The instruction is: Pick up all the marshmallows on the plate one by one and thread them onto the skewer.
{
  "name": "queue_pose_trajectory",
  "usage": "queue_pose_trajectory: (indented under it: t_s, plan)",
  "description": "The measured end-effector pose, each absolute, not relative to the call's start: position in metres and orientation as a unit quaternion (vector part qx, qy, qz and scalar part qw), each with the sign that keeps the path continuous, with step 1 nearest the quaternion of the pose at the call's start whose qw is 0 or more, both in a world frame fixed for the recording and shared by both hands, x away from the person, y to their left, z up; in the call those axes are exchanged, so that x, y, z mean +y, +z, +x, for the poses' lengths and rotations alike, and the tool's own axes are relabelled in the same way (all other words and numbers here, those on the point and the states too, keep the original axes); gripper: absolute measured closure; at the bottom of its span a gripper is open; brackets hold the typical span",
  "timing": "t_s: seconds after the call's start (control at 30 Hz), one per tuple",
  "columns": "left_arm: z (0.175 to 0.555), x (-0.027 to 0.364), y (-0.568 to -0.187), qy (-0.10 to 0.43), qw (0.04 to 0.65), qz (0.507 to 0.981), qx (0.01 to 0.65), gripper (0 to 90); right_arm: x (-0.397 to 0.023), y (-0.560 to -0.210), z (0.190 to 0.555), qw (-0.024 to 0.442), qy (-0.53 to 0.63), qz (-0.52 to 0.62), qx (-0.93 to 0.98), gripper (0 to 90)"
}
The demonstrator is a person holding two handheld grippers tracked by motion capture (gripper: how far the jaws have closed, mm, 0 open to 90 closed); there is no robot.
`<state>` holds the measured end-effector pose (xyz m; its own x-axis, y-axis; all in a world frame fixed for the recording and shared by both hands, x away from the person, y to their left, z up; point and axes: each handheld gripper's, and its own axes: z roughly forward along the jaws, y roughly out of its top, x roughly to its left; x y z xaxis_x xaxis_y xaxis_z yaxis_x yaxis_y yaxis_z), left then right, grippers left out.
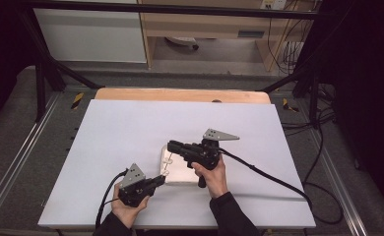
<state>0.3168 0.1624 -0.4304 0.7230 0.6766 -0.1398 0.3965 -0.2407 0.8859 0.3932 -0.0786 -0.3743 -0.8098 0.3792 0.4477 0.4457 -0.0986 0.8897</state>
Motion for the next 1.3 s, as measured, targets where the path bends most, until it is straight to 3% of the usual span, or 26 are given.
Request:
queue_pose_trajectory:
  t_s: [1.3]
  plan:
    - [0.315,0.161,-0.429,0.133,0.5,0.784,0.343,89.3,-0.07,-0.39,0.383,0.019,-0.681,-0.292,-0.671,81.6]
